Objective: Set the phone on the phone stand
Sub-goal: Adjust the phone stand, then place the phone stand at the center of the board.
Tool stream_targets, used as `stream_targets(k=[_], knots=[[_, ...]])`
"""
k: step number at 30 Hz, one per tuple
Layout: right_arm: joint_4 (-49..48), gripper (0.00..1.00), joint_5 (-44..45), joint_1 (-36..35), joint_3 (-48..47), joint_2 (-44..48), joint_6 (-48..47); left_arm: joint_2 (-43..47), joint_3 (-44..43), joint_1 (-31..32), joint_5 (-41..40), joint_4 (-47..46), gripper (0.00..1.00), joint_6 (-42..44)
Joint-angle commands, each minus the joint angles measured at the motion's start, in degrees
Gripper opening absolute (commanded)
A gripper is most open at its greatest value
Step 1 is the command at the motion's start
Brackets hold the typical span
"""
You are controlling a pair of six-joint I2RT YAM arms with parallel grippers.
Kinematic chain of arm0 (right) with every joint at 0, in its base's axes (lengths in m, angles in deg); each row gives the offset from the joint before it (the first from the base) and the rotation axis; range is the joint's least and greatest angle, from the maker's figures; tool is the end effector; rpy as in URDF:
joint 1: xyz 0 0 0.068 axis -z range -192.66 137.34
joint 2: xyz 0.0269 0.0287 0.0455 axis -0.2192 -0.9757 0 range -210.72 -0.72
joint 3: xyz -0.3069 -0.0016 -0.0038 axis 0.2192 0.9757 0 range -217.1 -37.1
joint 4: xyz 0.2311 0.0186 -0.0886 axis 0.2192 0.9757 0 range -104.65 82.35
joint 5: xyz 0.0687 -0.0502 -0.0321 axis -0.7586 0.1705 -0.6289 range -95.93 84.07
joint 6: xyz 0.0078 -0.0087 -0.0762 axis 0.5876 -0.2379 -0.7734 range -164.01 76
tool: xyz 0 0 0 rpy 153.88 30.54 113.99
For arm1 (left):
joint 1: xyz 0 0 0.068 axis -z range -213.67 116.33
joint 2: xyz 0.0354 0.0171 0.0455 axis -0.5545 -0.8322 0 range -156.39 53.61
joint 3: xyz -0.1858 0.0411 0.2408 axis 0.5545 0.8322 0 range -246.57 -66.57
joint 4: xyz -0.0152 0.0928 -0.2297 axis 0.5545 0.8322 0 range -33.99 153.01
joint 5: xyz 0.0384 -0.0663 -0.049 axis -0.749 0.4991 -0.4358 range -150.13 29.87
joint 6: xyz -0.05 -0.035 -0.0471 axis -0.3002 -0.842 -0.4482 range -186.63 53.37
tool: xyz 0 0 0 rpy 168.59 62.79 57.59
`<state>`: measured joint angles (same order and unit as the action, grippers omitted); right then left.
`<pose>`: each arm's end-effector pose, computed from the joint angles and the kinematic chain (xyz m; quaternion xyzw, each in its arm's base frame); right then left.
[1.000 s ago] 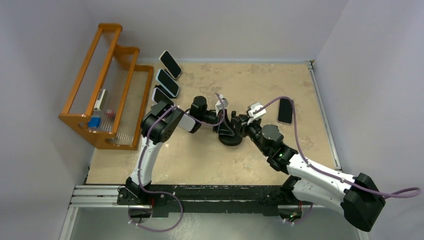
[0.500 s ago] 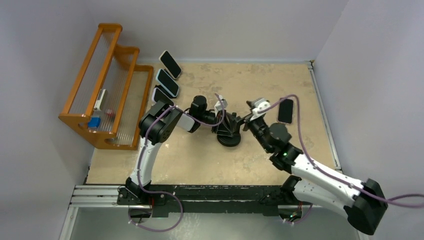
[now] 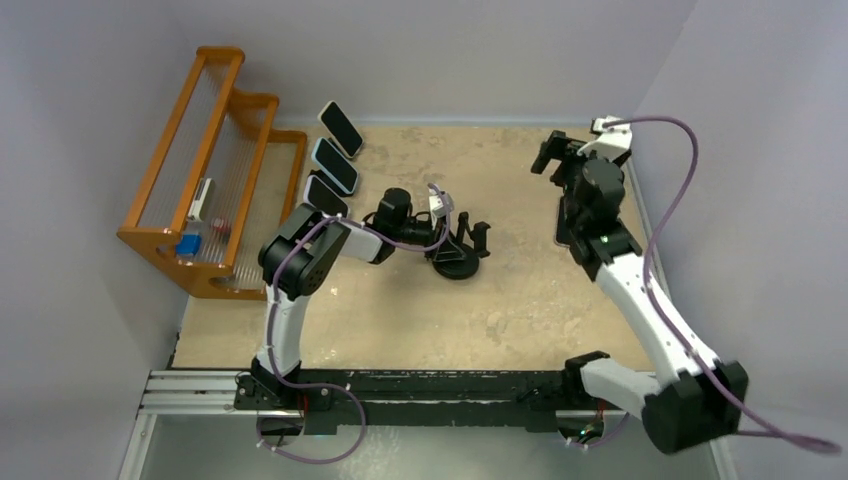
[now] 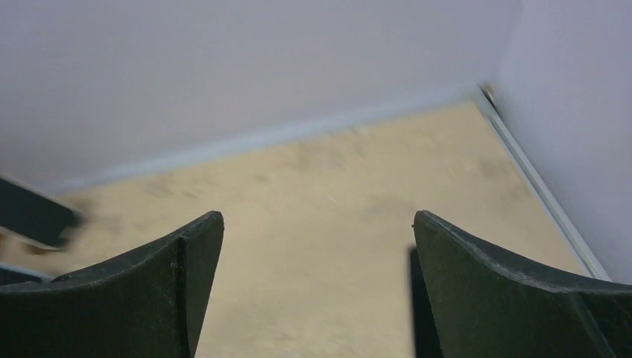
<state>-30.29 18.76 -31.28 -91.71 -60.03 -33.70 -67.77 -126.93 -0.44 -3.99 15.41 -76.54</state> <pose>0.2299 0.0485 0.4369 0.1193 0.6321 0.0564 0.7635 0.3413 -0.2888 0.1574 0.4094 0.6554 -0.5445 0.3261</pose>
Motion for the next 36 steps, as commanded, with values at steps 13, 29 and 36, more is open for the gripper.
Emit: stream_targets(k=[13, 29, 36], knots=[[17.9, 0.99, 2.2, 15.9, -6.9, -29.7, 7.0, 1.7, 2.5, -4.9, -15.0, -1.4, 0.45, -2.8], [14.4, 0.99, -10.3, 21.5, -6.3, -37.2, 0.2, -0.3, 8.4, -3.7, -26.6, -14.3, 0.57, -16.5], [15.4, 0.99, -13.3, 21.5, -7.0, -40.3, 0.0, -3.0, 7.1, -4.1, -22.0, -16.2, 0.27, -17.4]])
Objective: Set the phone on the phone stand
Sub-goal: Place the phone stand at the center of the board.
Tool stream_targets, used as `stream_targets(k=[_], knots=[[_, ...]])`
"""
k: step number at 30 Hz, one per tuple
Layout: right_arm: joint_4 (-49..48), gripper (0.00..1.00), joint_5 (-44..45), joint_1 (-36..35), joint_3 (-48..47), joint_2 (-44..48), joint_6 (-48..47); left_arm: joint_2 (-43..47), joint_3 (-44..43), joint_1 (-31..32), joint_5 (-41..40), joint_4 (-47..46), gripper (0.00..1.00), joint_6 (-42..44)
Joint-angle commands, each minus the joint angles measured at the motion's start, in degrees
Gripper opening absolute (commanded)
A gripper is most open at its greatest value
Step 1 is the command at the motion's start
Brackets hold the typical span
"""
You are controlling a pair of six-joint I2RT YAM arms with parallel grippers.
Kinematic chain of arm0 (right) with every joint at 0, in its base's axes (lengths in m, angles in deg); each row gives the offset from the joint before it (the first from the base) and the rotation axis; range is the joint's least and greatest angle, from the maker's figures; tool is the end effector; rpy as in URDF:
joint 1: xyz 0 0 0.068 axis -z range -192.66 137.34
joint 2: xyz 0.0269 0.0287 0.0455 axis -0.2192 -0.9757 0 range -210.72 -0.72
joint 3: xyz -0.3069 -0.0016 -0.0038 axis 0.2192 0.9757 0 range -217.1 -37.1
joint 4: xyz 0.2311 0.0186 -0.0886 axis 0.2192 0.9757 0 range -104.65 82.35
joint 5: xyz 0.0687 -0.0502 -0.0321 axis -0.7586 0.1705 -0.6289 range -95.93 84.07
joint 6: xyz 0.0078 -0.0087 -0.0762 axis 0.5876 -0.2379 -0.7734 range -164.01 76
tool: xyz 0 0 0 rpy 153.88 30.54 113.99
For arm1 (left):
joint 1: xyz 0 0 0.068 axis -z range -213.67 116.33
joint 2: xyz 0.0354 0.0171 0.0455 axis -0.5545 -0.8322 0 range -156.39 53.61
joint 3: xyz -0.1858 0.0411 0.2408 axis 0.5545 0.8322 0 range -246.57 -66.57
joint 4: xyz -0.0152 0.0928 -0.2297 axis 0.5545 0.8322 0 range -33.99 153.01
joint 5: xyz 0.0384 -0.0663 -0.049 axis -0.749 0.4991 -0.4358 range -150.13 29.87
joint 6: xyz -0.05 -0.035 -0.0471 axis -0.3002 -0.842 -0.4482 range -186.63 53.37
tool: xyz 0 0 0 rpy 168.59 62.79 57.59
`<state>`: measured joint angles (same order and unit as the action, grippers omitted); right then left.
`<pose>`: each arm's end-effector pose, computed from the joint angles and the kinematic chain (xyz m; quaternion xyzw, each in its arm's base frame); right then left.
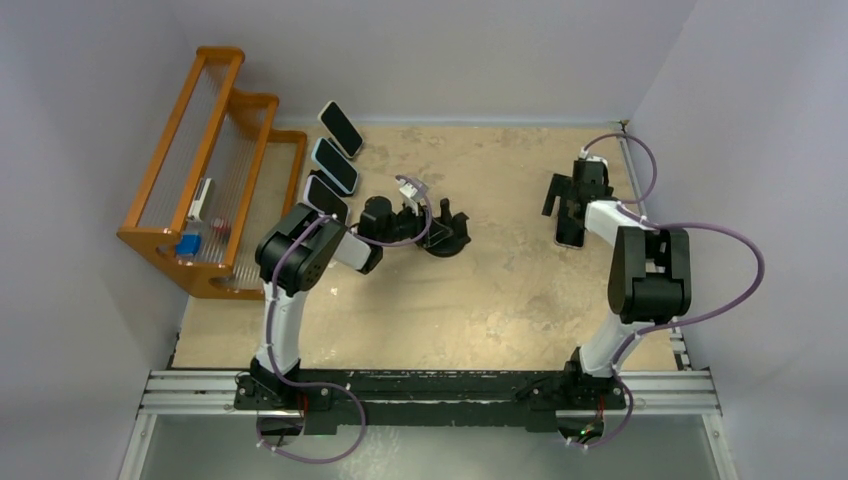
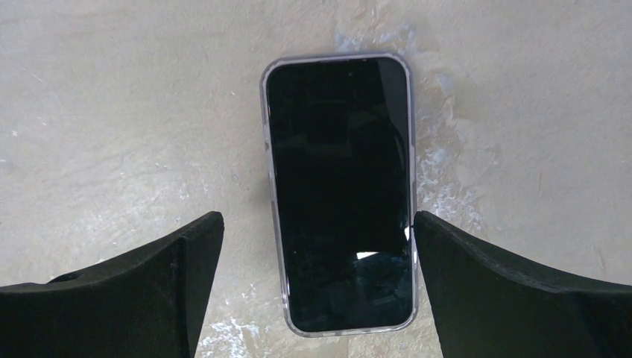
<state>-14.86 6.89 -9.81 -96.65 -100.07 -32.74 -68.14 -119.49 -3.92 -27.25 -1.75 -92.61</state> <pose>0.3893 -0.0340 0.2190 0.1576 0.8865 -0.0696 0.4294 0.3674 -0.2510 0.1495 0.2042 0.7341 -0.4781 0.4368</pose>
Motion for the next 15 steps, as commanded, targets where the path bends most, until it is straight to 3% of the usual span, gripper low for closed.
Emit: stream_targets(k=[1, 5, 10, 15], knots=[[0.1, 0.99, -0.4, 0.0, -2.2, -0.6, -0.8, -3.1, -0.9, -0.8, 2.8, 1.0, 0.22, -0.9], [0.1, 0.99, 2.5, 0.0, -2.3, -1.0, -0.4, -5.6, -3.7, -2.0, 11.9, 1.3, 0.01, 1.0], [0.1, 0.99, 5.1, 0.0, -1.9, -0.1, -0.1, -7.3, -9.6, -3.4, 21.7, 9.9, 0.0, 6.5], [0.1, 0.99, 7.3, 0.0, -1.8, -0.2, 0.2, -6.6, -13.2, -3.5, 26.1, 21.6, 0.0, 16.2]])
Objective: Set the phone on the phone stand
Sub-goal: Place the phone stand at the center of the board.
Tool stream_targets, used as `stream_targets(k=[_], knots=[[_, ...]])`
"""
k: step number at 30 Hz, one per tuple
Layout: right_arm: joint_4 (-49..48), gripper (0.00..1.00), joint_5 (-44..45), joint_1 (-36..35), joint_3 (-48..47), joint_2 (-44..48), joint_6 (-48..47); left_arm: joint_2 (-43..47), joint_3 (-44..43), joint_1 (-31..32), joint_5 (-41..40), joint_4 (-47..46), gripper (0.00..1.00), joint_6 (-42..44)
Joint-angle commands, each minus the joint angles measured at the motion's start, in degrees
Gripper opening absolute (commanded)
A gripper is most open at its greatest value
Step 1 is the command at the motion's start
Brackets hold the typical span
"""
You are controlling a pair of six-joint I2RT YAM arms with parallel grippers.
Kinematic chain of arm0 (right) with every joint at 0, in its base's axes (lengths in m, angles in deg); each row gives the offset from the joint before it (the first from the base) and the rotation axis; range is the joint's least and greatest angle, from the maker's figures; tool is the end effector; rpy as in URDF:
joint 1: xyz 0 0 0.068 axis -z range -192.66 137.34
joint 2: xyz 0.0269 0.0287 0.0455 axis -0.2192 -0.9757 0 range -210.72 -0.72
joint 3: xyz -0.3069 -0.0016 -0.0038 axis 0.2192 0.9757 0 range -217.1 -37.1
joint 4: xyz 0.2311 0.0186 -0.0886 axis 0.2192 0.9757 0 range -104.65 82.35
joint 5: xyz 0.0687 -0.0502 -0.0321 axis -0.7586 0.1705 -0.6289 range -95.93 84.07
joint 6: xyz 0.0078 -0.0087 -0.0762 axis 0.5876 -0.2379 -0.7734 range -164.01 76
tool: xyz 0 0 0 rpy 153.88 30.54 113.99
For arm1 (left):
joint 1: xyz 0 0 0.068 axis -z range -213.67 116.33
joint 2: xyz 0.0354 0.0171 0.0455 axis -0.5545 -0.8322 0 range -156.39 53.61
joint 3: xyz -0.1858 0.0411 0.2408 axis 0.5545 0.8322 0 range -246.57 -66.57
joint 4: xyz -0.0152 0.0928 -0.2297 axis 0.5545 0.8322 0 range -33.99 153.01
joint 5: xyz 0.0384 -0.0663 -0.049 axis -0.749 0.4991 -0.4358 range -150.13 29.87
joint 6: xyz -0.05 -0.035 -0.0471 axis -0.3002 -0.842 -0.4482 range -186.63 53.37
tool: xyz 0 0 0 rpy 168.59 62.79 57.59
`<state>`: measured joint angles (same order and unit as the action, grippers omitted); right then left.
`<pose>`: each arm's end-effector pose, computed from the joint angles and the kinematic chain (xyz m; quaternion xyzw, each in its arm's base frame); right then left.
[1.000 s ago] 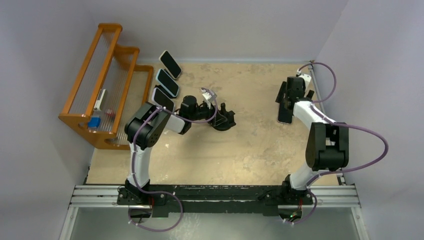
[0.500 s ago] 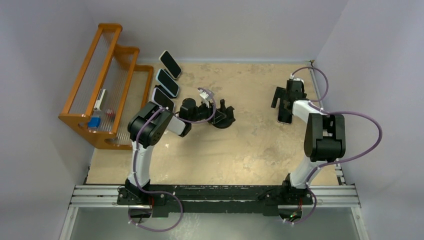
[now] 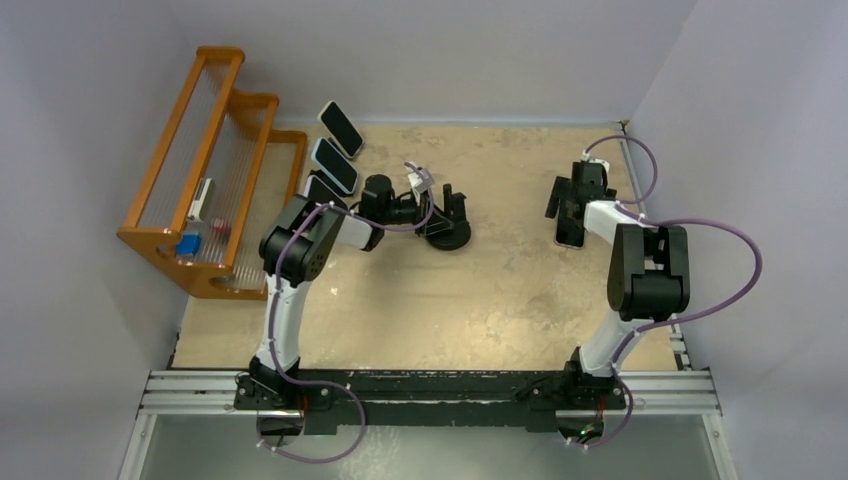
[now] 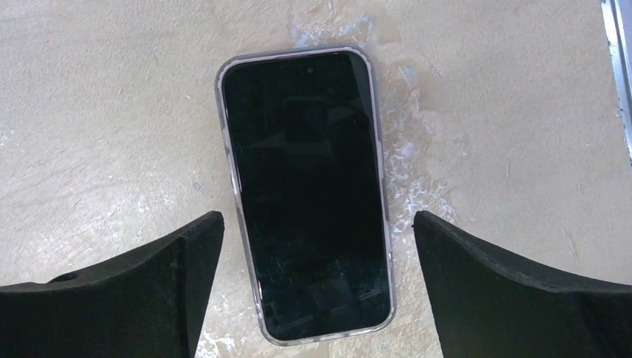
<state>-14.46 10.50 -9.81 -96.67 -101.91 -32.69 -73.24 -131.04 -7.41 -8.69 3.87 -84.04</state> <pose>0.3910 -0.0381 0.2072 0.1693 0.8894 -0.1002 0.4125 0.4012 -0.2552 0.1557 0.3308 0.6678 -0.5240 0.4124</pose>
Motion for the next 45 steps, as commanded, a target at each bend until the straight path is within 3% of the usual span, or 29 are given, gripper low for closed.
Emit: stream_targets(k=[1, 5, 7, 10, 15, 18, 20, 29, 33, 35, 40, 41, 45], knots=[[-0.3, 0.99, 3.8, 0.0, -1.8, 1.5, 0.3, -1.3, -2.5, 0.1, 8.3, 19.0, 0.0, 10.2], [-0.3, 0.99, 2.6, 0.0, -2.1, 0.4, 0.4, -0.4, -4.9, 0.0, 8.8, 27.8, 0.03, 18.6], [0.3, 0.99, 2.0, 0.0, -2.4, -0.2, 0.5, 0.6, -4.8, 0.0, 7.0, 29.2, 0.16, 19.6], [1.4, 0.99, 1.9, 0.0, -2.8, -1.1, 0.8, 1.9, -3.8, -0.1, 2.9, 28.2, 0.28, 18.0], [4.2, 0.97, -0.8, 0.2, -5.0, -5.9, 2.2, 2.3, 0.2, -0.2, -3.0, 19.0, 0.48, 5.6], [5.1, 0.93, -1.7, 0.3, -5.5, -7.3, 2.7, 2.4, 3.7, -0.1, -5.7, 10.6, 0.56, -1.5], [5.1, 0.84, -2.0, 0.4, -5.5, -7.6, 2.9, 2.8, 5.3, 0.1, -7.8, 7.8, 0.57, -4.1], [6.3, 0.23, -3.1, 0.5, -5.3, -7.9, 4.7, 2.8, 6.3, 0.1, -13.6, 5.4, 0.56, -7.7], [3.2, 0.13, -3.5, -0.1, -1.8, -4.2, 5.8, 1.2, 2.5, -0.2, -9.9, 8.7, 0.51, -4.5], [3.1, 0.22, -3.4, -1.0, -0.3, -2.1, 6.0, 0.5, -0.7, -0.4, -7.9, 11.8, 0.51, -2.3], [3.4, 0.93, -0.5, -1.4, 0.2, 3.5, 7.4, -1.5, -5.6, -1.5, 0.6, 15.1, 0.52, 1.8], [3.7, 0.98, -1.1, -1.4, -0.4, 4.4, 7.3, -1.9, -6.5, -1.7, 1.7, 15.6, 0.52, 2.1], [5.2, 0.99, 2.9, -1.1, -3.7, 4.9, 5.0, -2.9, -10.7, -2.3, 3.1, 20.4, 0.54, 3.1]])
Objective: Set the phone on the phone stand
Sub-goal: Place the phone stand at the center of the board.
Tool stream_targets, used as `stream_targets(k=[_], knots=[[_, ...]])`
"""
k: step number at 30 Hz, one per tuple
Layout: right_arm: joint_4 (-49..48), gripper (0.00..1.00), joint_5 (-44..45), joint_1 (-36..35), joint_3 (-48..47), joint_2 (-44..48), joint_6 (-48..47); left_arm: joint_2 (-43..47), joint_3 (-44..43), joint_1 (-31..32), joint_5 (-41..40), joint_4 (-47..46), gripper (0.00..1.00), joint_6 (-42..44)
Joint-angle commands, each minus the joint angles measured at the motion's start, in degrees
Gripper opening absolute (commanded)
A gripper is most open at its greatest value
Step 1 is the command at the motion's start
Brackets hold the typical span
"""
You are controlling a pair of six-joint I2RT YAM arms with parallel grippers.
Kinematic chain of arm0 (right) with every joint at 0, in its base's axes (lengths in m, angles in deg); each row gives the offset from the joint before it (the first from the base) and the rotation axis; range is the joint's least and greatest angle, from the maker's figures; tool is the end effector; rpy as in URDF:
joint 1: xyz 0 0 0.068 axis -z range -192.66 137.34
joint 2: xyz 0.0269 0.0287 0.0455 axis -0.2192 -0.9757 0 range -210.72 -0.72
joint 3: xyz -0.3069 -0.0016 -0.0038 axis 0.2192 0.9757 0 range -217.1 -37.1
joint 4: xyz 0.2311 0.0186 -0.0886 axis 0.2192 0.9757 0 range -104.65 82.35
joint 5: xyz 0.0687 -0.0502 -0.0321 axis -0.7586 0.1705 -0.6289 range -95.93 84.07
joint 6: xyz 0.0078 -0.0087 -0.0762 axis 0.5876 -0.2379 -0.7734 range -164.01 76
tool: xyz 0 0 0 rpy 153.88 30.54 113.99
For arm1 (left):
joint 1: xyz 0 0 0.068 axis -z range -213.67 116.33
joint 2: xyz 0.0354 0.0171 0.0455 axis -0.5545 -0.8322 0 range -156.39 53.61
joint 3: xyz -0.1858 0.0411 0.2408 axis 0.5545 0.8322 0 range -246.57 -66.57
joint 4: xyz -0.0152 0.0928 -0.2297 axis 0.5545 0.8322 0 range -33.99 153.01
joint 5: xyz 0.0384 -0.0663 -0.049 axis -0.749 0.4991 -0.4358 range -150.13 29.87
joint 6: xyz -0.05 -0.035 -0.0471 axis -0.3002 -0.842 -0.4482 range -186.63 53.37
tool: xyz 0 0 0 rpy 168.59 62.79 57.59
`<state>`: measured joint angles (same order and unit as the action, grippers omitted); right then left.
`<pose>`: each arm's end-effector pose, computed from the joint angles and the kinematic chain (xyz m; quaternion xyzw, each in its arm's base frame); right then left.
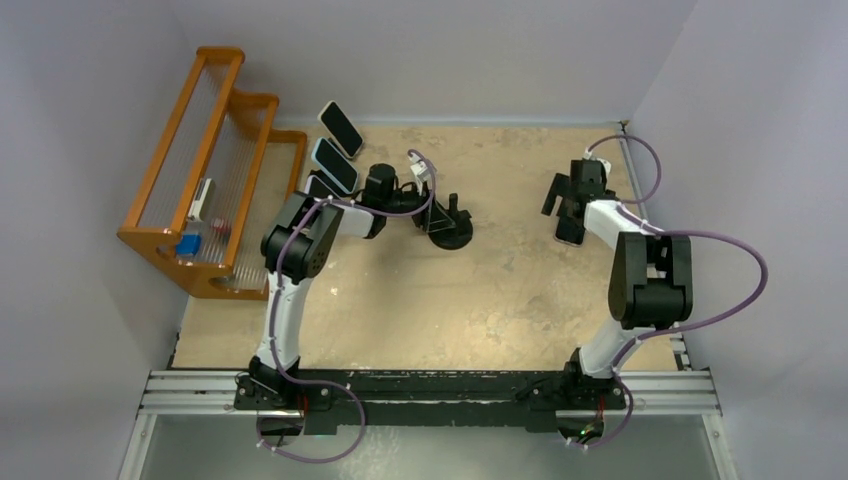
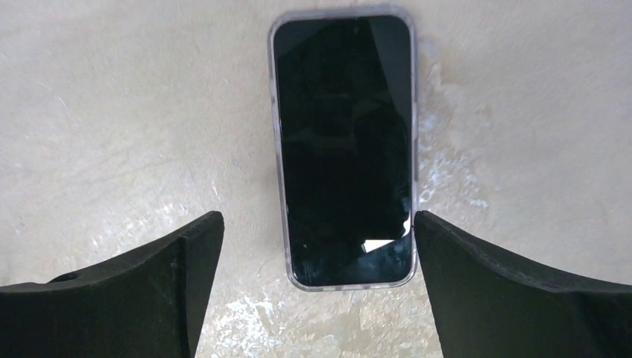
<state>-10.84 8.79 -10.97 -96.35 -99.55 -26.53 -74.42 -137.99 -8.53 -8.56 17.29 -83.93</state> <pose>0.3811 -0.0280 0.2138 0.2016 0.8897 -0.0626 0.4048 0.4224 -0.2551 0.1541 0.3053 0.7087 -0.5197 0.3668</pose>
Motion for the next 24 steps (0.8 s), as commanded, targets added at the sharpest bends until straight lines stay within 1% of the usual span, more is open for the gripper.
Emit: stream_targets(k=[1, 4, 6, 7, 11, 18, 19, 20, 23, 24], knots=[[2.1, 0.99, 5.1, 0.2, -4.8, 1.9, -1.8, -1.5, -3.8, -1.2, 2.8, 7.0, 0.55, 2.8], [2.8, 0.99, 5.0, 1.0, -6.1, -0.9, -2.5, -0.8, -3.2, -1.2, 1.6, 7.5, 0.59, 1.0], [2.8, 0.99, 5.2, 2.0, -6.5, -3.5, -2.6, -0.2, -2.7, -1.3, 1.1, 8.7, 0.73, 0.7], [3.2, 0.99, 4.6, 2.6, -6.9, -4.6, -2.5, 0.5, -1.4, -1.3, 0.5, 8.9, 0.77, 0.6], [2.4, 0.99, 4.1, 3.3, -7.7, -7.0, -2.6, 4.2, 3.5, -1.3, -1.9, 6.7, 0.84, -0.9], [1.9, 0.98, 2.2, 3.3, -6.7, -8.6, -2.7, 7.9, 12.1, -1.3, -2.6, -1.1, 0.88, -8.2], [1.9, 0.96, 2.2, 3.3, -6.6, -8.8, -2.3, 8.1, 13.2, -1.3, -2.8, -2.1, 0.88, -9.1], [2.2, 0.91, 2.2, 3.3, -6.5, -9.1, -2.0, 8.4, 14.3, -1.3, -3.3, -2.9, 0.89, -10.0], [2.8, 0.68, 3.2, 3.2, -5.9, -10.0, -1.2, 9.9, 18.3, -1.2, -5.0, -5.0, 0.9, -12.2], [2.5, 0.65, 2.5, 3.2, -5.2, -10.1, -0.9, 10.5, 19.8, -1.2, -5.6, -5.7, 0.9, -12.9]])
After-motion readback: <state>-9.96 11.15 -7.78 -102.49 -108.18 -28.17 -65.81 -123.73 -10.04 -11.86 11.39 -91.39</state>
